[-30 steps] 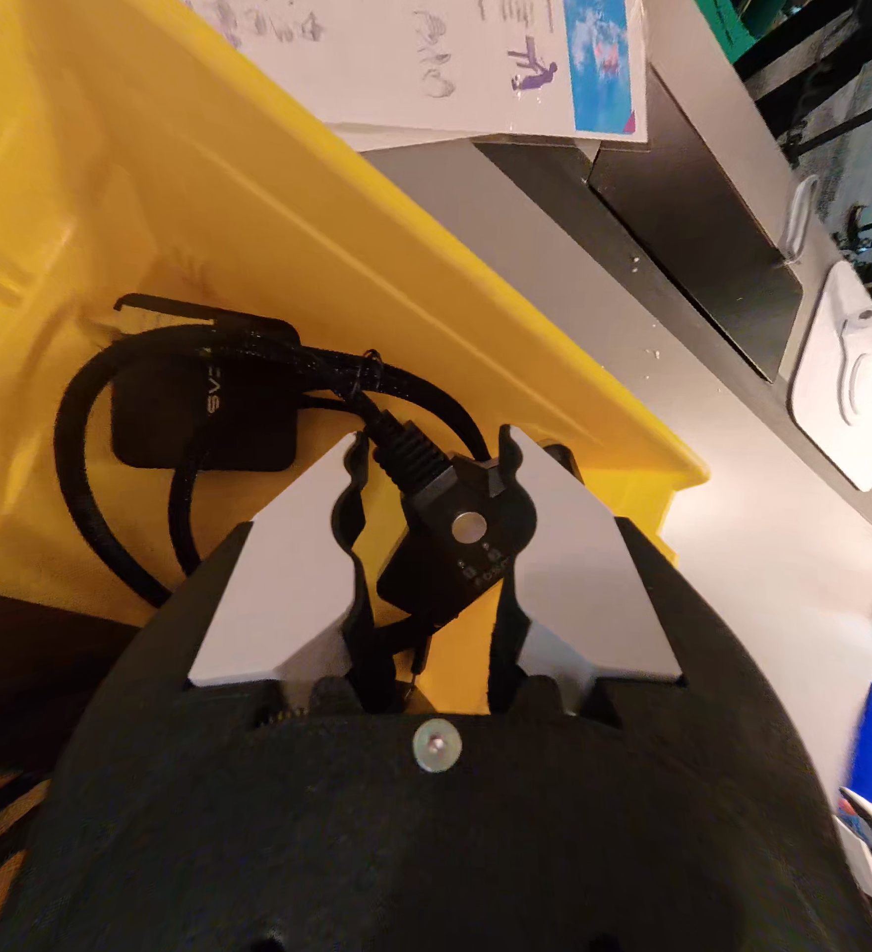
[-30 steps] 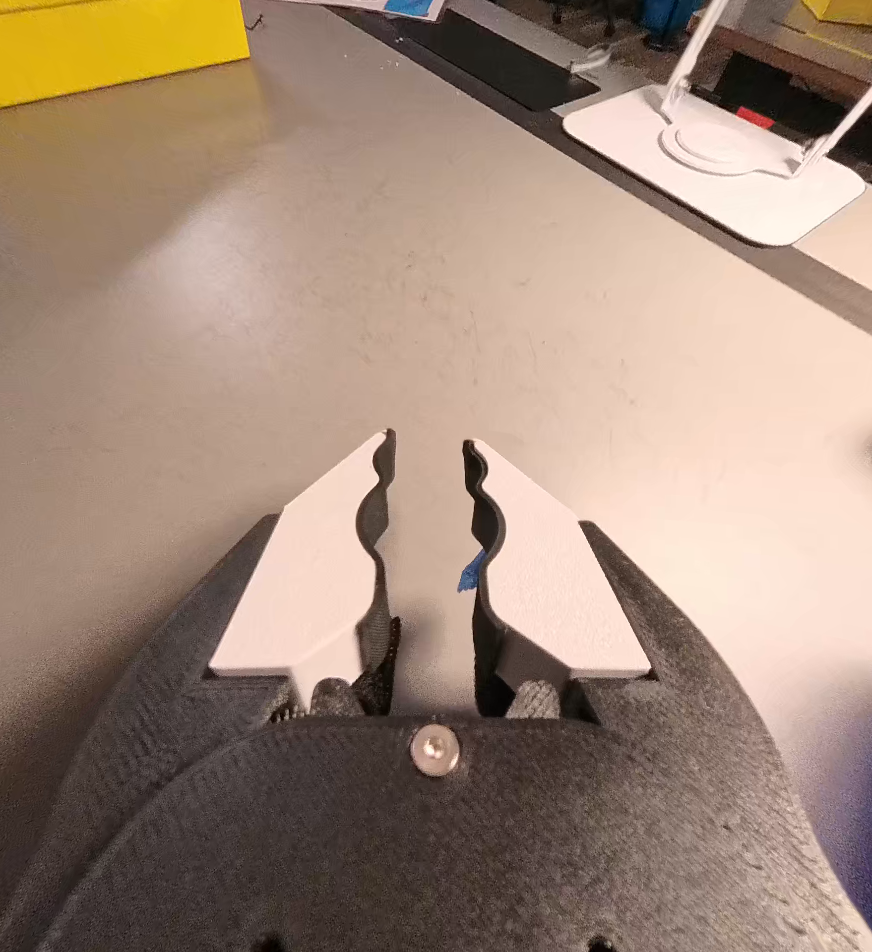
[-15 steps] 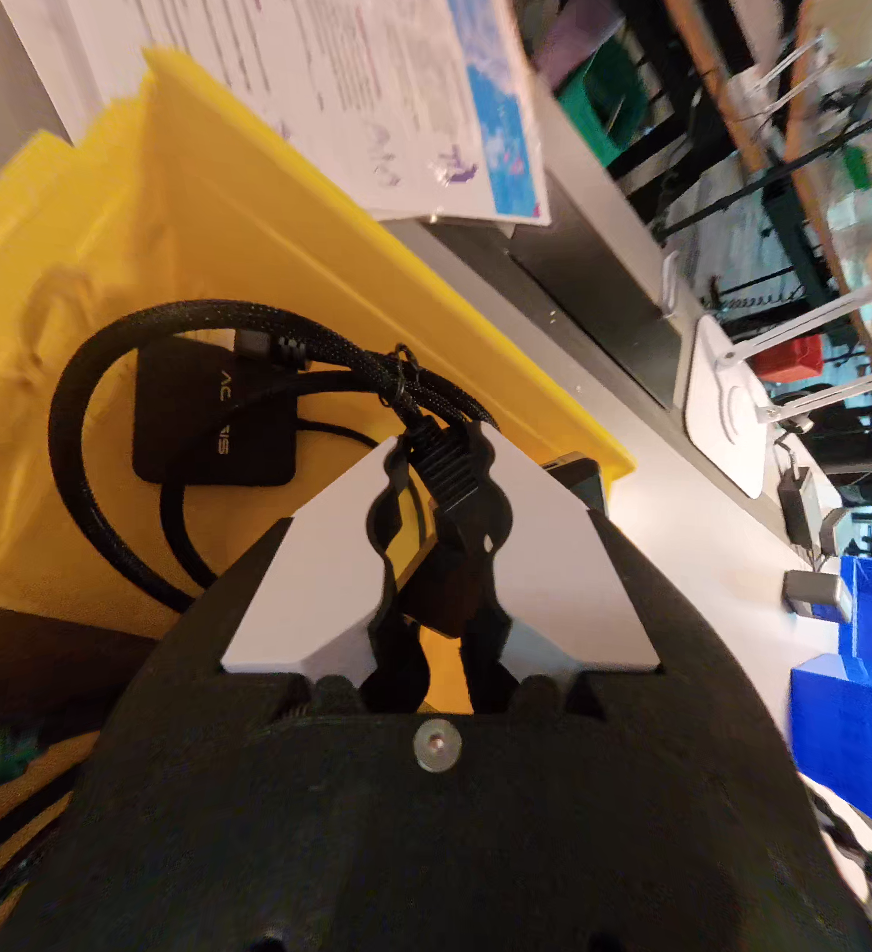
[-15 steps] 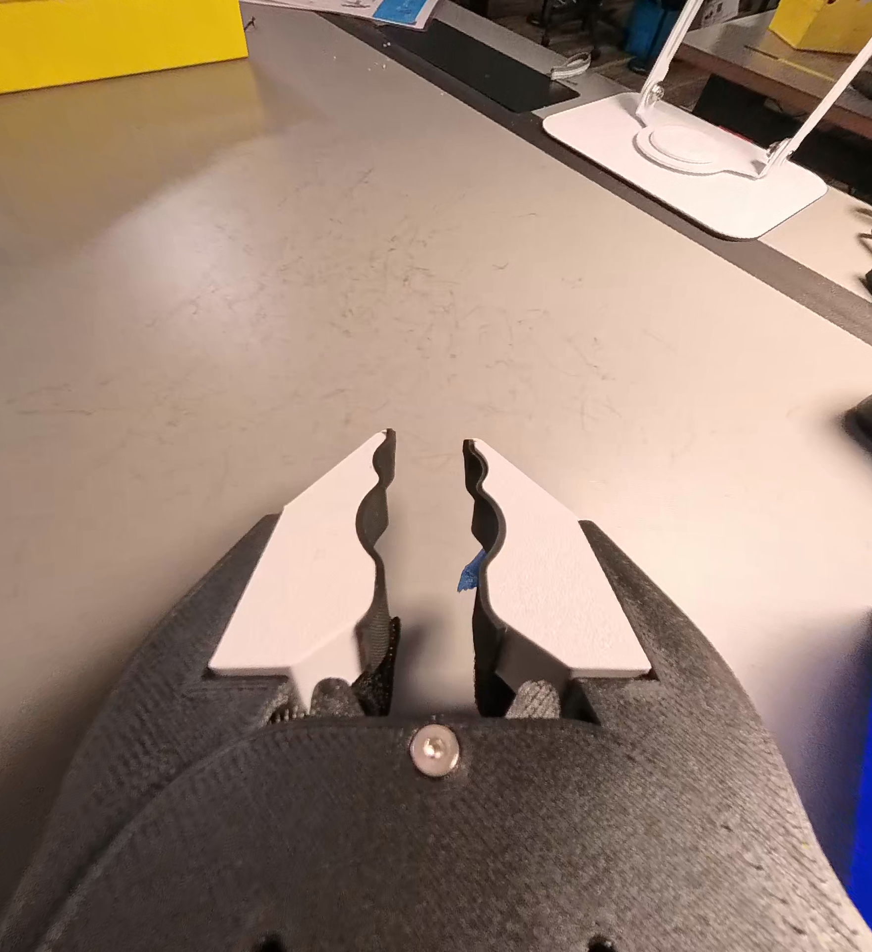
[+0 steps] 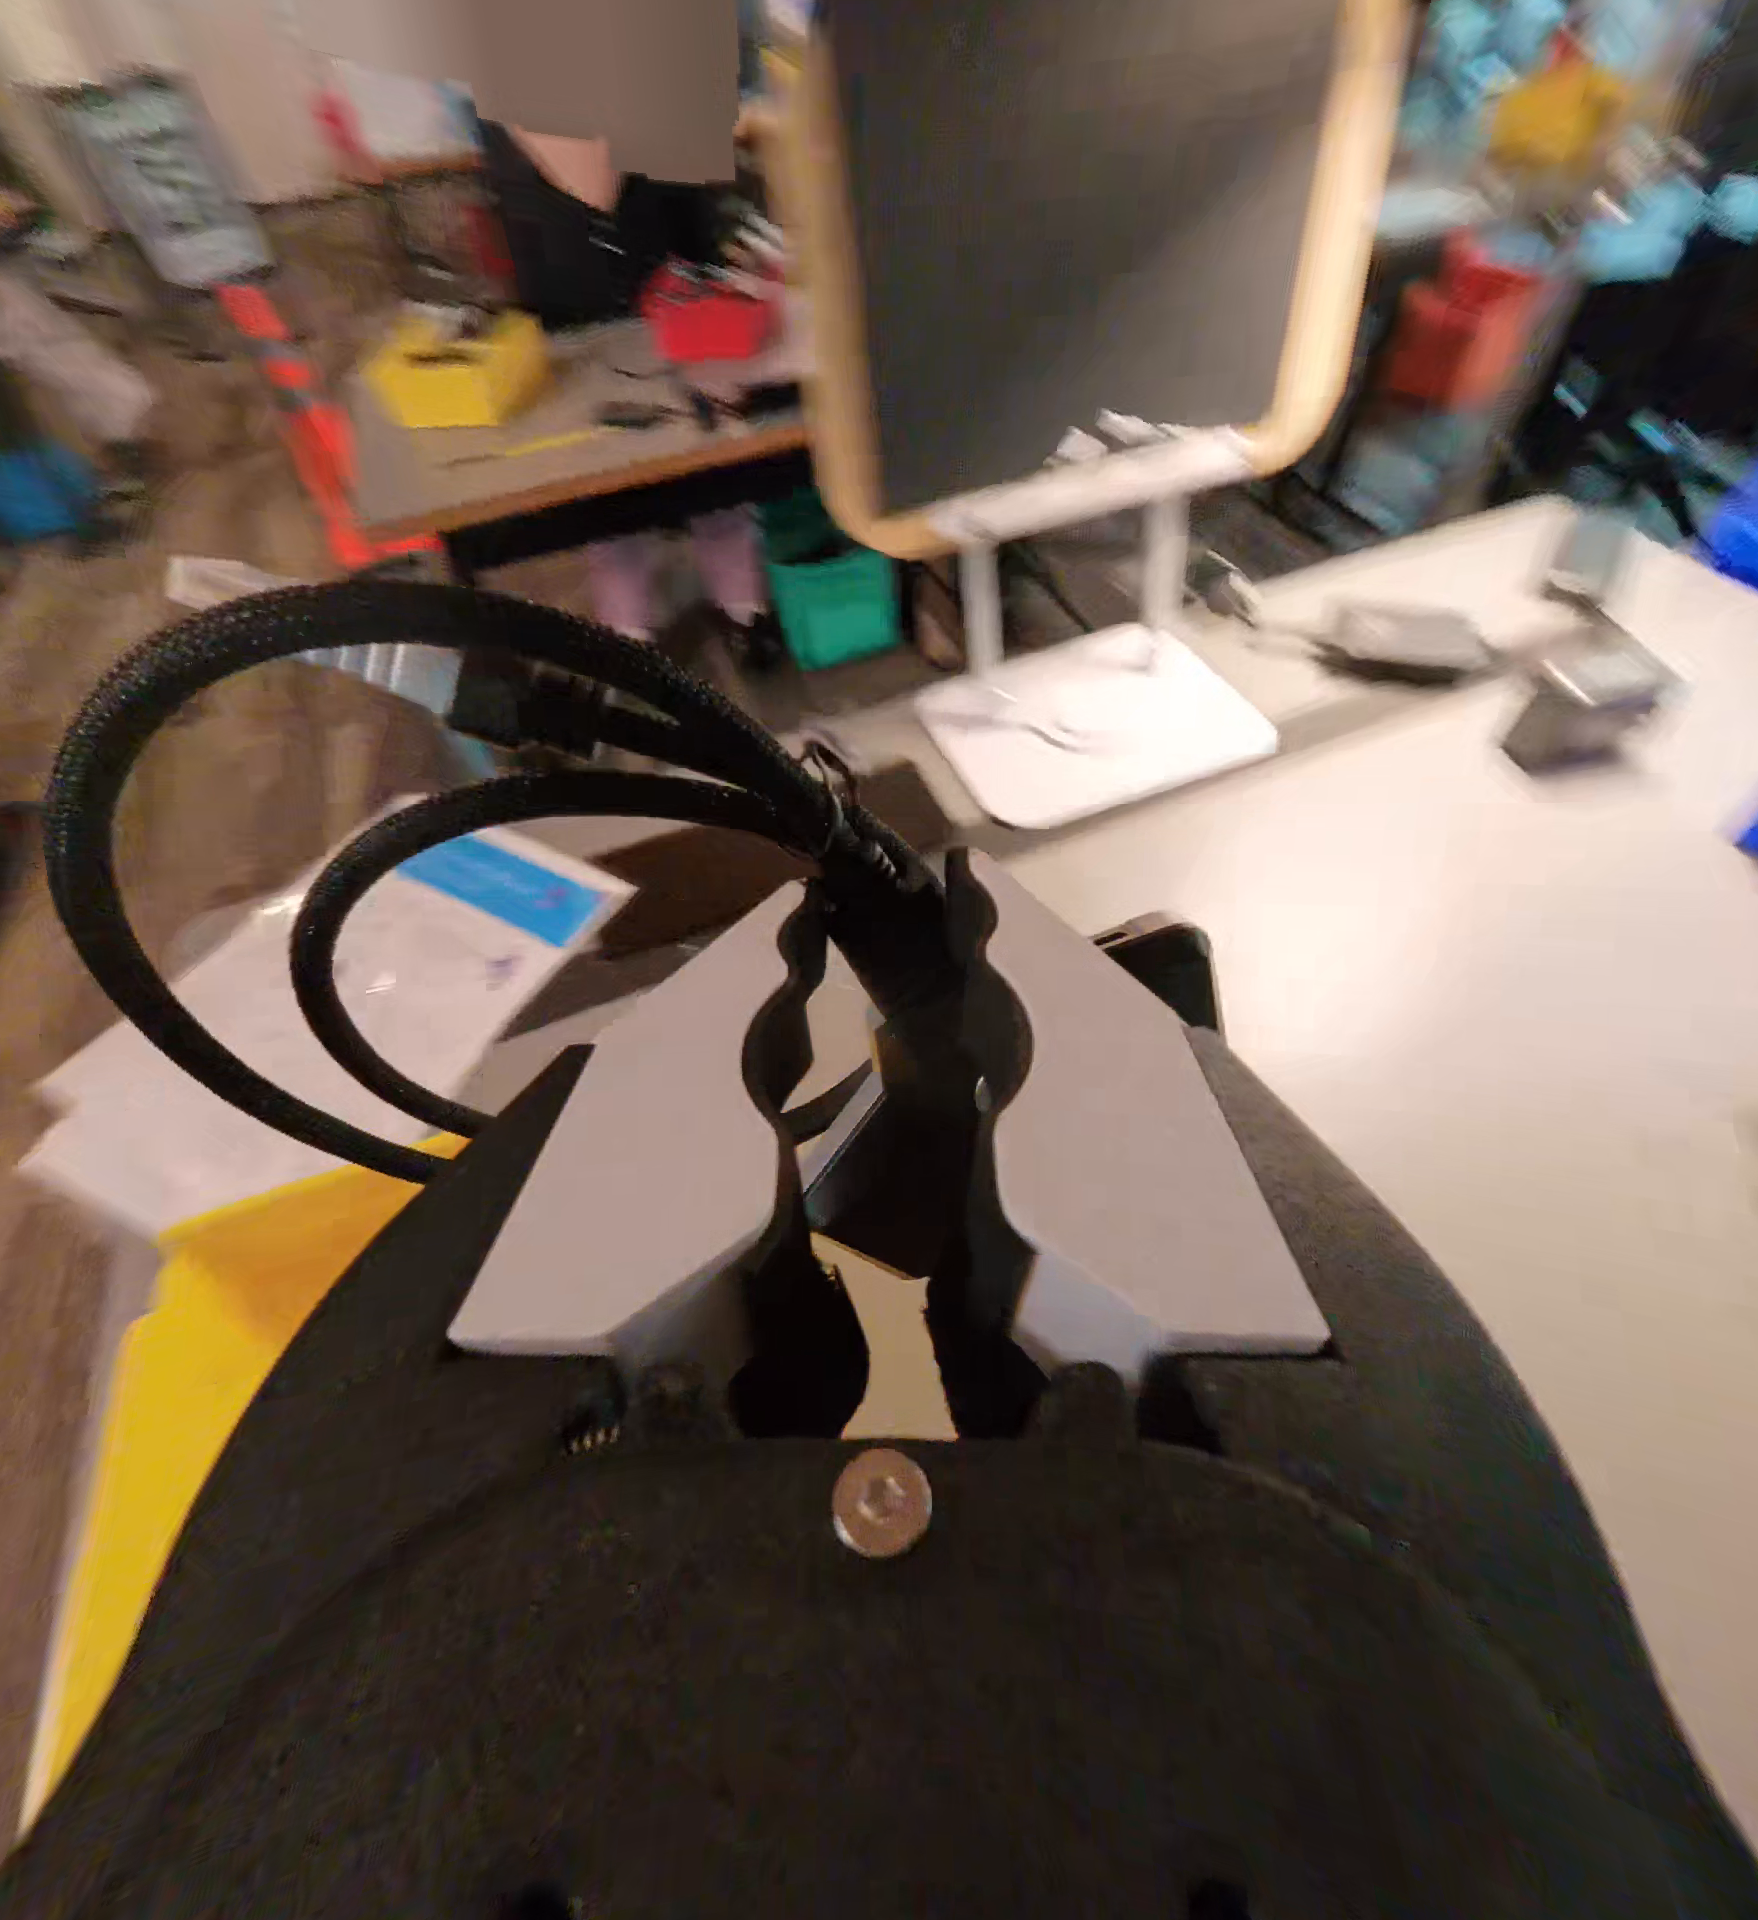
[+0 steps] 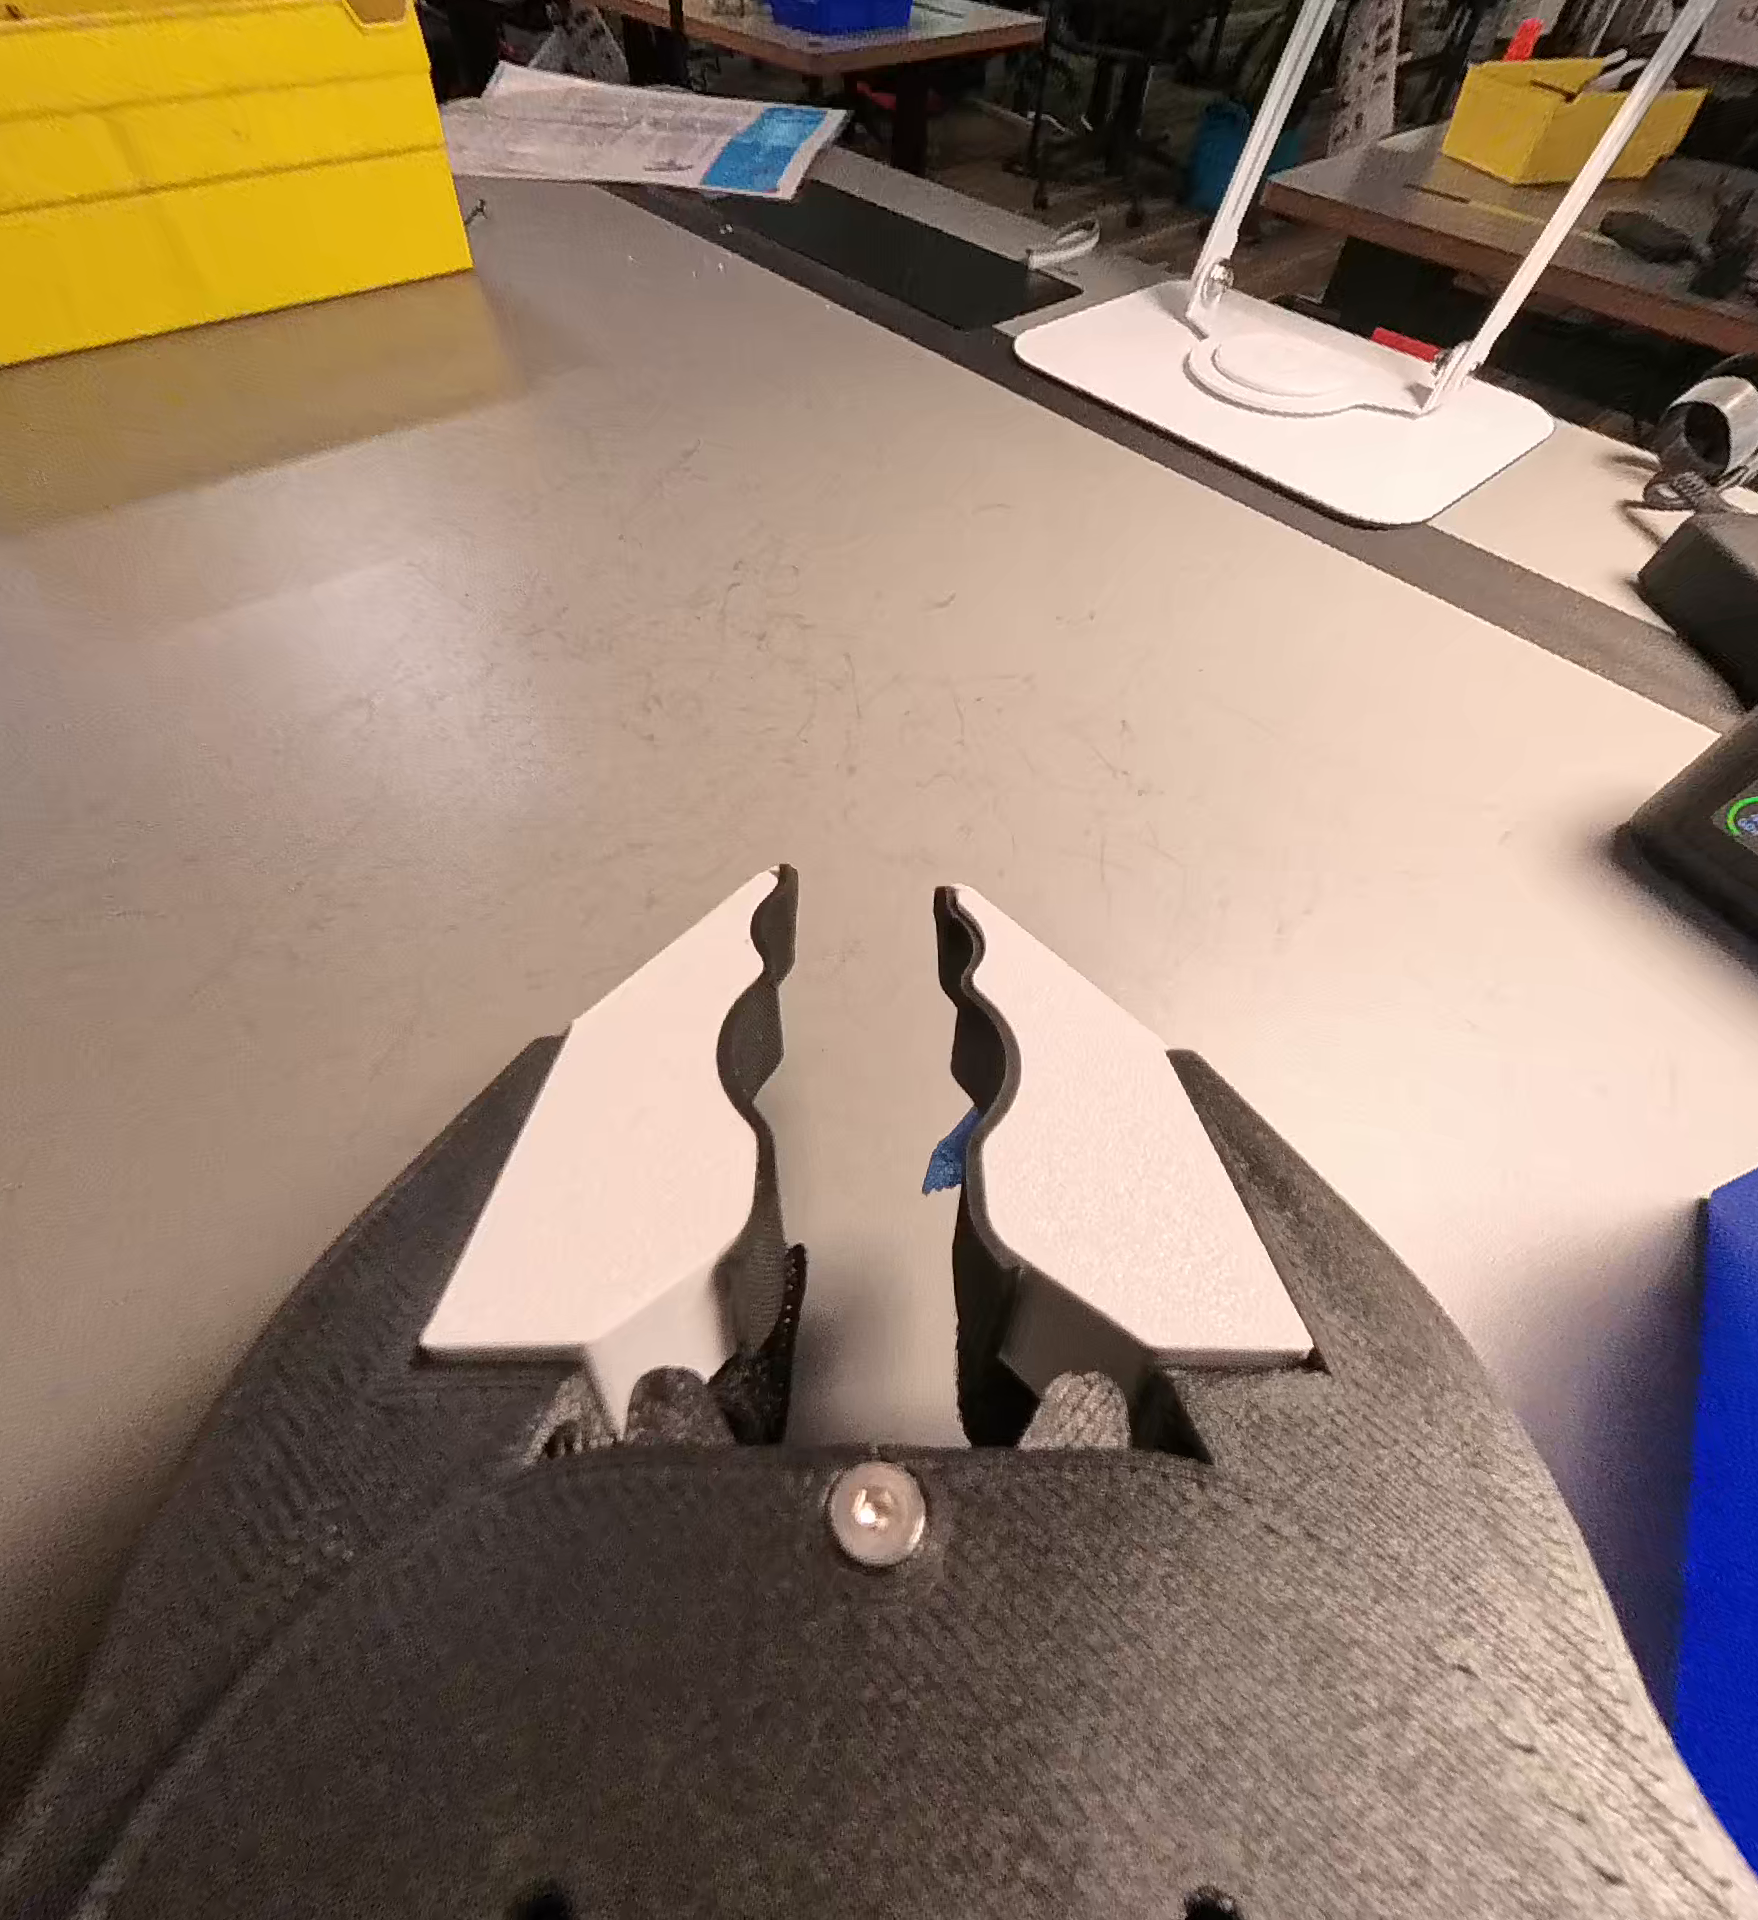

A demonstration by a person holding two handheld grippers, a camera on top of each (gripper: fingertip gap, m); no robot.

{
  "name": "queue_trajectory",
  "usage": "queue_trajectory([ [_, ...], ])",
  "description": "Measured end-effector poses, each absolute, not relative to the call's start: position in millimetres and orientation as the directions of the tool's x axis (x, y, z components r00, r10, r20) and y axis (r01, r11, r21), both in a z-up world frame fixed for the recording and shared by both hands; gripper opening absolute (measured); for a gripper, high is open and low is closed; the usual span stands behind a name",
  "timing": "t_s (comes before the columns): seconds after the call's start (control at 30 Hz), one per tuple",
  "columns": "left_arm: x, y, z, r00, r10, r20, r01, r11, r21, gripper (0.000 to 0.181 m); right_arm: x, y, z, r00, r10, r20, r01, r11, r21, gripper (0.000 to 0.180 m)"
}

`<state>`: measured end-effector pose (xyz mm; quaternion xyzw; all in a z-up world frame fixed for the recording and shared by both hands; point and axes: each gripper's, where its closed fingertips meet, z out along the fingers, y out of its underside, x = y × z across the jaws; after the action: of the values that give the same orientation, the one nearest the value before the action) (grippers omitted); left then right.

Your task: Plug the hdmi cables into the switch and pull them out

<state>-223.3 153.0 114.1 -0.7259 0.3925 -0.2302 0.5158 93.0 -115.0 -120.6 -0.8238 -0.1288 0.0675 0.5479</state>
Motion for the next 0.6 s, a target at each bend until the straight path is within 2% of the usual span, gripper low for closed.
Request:
queue_trajectory([
  [0.13, -148.9, 80.3, 47.7, 0.284, -0.959, -0.002, -0.522, -0.153, -0.839, 0.023, 88.0, -115.9, -117.0, 0.950, 0.310, 0.047, 0.156, -0.337, -0.928, 0.029],
  [0.27, -85.9, 25.5, -26.8, 0.085, -0.987, 0.134, -0.624, -0.158, -0.766, 0.023, 86.5, -116.2, -114.0, 0.947, 0.315, 0.062, 0.166, -0.315, -0.935, 0.029],
  [0.43, -22.0, -35.1, -84.3, -0.085, -0.965, 0.248, -0.695, -0.121, -0.709, 0.023, 89.3, -115.8, -112.3, 0.950, 0.307, 0.064, 0.162, -0.306, -0.938, 0.029],
  [0.6, 18.1, -69.2, -131.0, -0.124, -0.962, 0.245, -0.766, -0.064, -0.639, 0.023, 90.1, -115.5, -112.8, 0.950, 0.304, 0.067, 0.165, -0.308, -0.937, 0.029],
])
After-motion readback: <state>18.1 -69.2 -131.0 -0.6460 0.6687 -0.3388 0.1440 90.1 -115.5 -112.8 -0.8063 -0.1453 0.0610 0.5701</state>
